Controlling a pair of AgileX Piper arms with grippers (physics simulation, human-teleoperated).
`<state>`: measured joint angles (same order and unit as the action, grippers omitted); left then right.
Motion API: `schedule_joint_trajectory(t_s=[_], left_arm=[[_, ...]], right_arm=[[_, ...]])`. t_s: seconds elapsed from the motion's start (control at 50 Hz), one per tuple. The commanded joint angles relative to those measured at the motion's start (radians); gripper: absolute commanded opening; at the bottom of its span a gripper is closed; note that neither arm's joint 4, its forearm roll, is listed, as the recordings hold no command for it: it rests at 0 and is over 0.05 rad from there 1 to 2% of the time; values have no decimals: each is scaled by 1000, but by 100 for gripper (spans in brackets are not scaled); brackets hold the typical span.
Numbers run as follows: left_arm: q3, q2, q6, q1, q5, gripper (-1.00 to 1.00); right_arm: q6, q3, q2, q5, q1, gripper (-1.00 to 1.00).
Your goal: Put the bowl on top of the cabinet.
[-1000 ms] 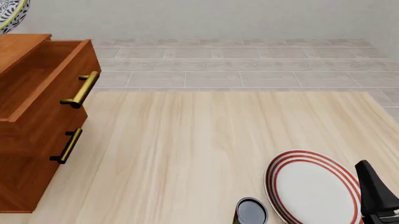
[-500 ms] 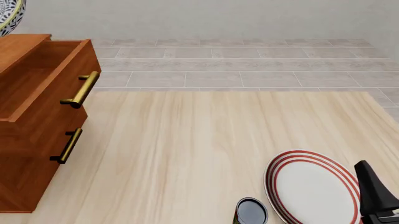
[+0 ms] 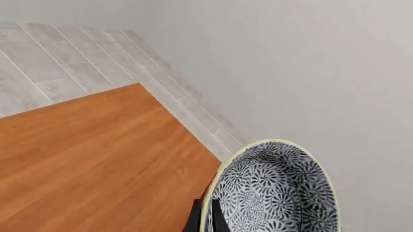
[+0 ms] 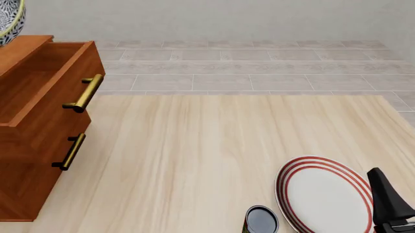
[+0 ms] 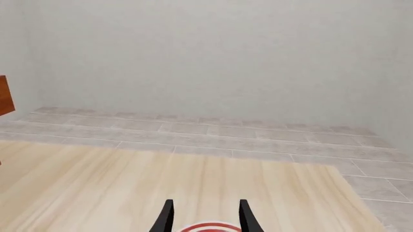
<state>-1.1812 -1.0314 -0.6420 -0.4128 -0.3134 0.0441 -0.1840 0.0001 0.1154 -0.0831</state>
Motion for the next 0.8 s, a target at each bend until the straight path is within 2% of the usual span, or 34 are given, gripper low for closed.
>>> schedule_joint_trajectory(t_s=[0.02, 0.8], left_arm=[[-13, -56, 2, -22, 6, -100], [-92, -208, 10, -119, -8, -100]], right_arm=[[0, 3, 0, -2, 0, 100], [5, -2, 0, -3, 0, 100]])
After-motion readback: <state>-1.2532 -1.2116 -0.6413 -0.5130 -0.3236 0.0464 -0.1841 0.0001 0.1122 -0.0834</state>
